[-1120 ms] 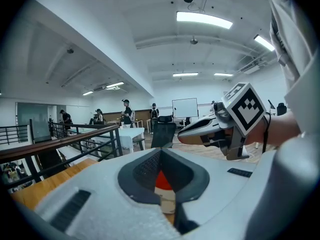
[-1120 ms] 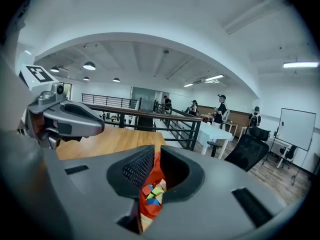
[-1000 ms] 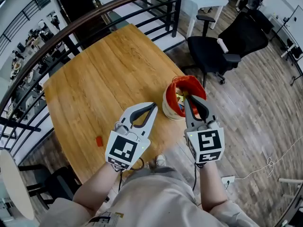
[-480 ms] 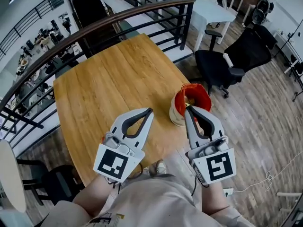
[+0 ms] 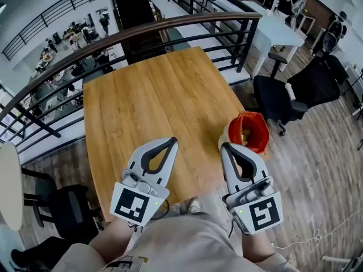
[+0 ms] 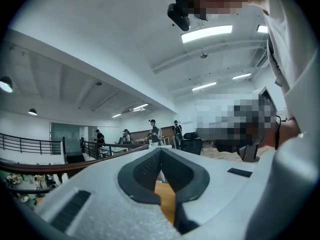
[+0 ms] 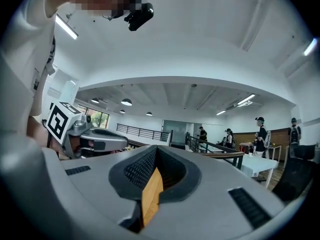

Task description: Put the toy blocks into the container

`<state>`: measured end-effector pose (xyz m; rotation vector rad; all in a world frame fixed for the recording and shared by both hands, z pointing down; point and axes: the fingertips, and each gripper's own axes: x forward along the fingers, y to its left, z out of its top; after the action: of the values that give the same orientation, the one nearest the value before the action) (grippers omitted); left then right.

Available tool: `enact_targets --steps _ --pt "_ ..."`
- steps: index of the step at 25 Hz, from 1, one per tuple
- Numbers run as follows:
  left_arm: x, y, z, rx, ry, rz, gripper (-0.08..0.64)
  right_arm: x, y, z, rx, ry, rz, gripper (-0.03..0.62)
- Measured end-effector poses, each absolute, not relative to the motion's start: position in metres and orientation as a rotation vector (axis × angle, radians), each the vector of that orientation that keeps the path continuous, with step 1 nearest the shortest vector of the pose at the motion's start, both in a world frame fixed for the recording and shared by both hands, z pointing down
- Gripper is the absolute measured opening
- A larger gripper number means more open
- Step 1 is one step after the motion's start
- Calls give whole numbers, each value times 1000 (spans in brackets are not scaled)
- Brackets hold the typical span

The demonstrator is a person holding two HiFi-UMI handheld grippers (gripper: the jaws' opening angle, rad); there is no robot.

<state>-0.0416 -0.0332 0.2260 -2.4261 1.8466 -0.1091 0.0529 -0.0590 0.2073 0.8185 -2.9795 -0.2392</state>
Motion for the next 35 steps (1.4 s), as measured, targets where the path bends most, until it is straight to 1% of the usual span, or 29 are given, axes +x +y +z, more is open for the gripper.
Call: enact_targets --steps 5,10,21,35 --pt "-59 -15 234 -2390 1909 -126 12 34 -45 207 737 -3023 -226 21" --pt "-61 -6 239 -2384 1926 -153 12 27 -42 212 693 -3009 -217 21" --pt "-44 -9 239 -2427 1857 -137 12 36 -44 225 721 -2964 -178 20" --pt "-46 -11 245 -2445 1868 -144 12 37 -45 231 738 -2955 -147 21"
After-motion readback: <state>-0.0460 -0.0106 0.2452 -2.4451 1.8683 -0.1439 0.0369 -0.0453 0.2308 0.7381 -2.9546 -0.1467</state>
